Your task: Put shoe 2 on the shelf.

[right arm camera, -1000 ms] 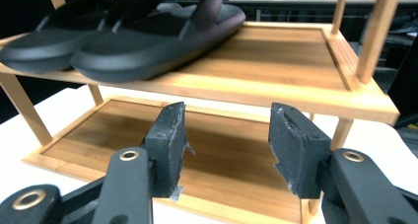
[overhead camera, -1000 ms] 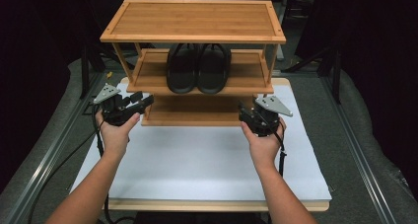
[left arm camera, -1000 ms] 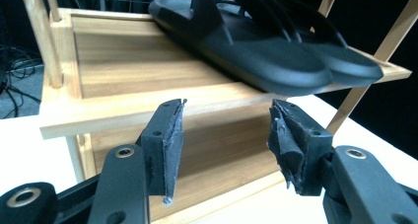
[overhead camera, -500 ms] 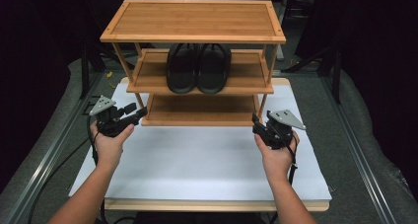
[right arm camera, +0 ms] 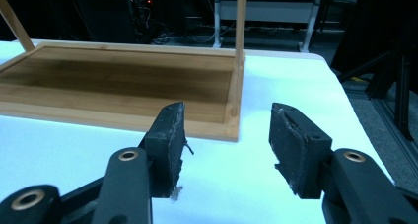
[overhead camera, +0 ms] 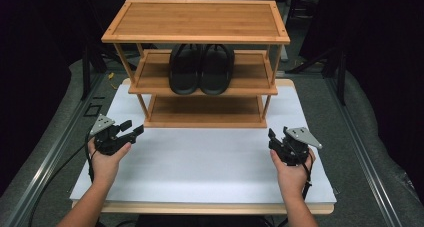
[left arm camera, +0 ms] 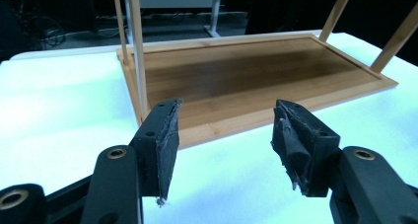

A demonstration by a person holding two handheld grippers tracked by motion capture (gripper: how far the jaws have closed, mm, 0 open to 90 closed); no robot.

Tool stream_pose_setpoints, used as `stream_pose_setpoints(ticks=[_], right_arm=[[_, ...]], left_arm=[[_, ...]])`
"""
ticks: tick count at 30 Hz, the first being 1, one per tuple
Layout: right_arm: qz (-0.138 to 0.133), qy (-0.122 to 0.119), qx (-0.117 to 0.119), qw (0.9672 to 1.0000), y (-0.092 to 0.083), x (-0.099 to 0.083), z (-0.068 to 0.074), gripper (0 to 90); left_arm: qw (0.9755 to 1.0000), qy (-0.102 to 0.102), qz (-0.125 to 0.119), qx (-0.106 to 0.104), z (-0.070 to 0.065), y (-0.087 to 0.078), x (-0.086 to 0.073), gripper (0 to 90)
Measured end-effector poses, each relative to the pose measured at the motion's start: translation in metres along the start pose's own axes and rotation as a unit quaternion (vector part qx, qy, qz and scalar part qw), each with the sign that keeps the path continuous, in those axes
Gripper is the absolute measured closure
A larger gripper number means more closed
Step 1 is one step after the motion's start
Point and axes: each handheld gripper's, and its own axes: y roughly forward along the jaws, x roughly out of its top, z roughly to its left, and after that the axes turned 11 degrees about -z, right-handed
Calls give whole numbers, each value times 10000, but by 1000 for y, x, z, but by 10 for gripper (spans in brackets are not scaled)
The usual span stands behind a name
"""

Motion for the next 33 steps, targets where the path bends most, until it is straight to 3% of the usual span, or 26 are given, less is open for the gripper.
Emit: stream_pose_setpoints(ticks=[2,4,8,21,26,33], right_arm=[[-65,60,82,9999,0,-5,-3,476],[49,20,12,10000,-3,-7,-6,475],[99,65,81,9999,-6,-15,-10,467],[308,10,-3,9995,-8,-45,-13,452],[372,-78,21,9993,-6,-52,-12,452],[368,9,-59,9993,-5,-56,-16,452]], left_arm=[[10000,85,35,-21,0,0,-7,433],[9998,104,137,-65,1,-1,-13,432],[9996,-7,281,-55,4,-1,-22,426],[9984,-124,525,164,12,5,-44,414],[9979,-69,603,241,17,4,-47,414],[9963,55,760,409,24,3,-53,414]])
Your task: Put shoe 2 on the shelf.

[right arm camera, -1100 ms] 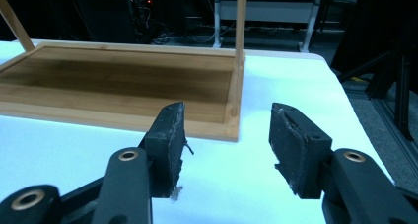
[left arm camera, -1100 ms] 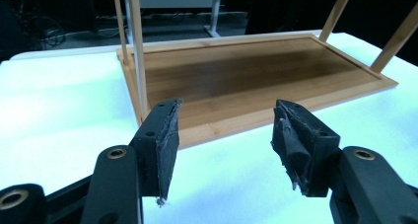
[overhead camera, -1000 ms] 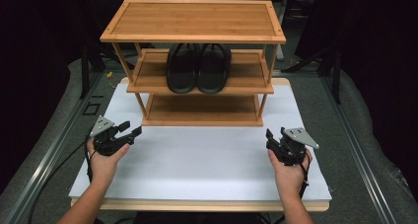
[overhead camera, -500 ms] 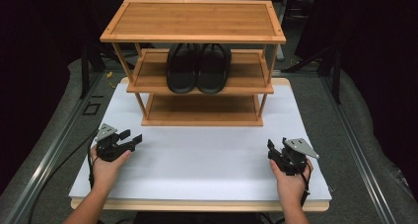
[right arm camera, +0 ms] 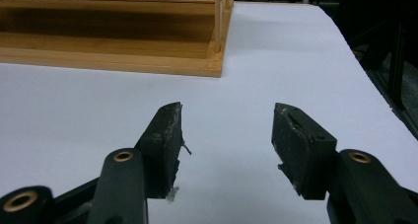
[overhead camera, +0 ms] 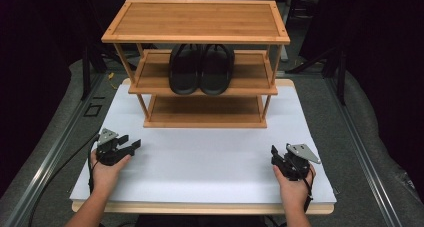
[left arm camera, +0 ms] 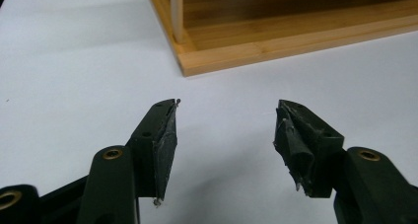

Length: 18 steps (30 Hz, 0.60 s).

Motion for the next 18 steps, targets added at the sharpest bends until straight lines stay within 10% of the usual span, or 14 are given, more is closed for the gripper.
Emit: stream_pose_setpoints(ticks=[18], right_arm=[[143,159,-40,9998,6,-2,-6,430]], left_arm=[[9993,-249,141,239,10,-4,-7,365]])
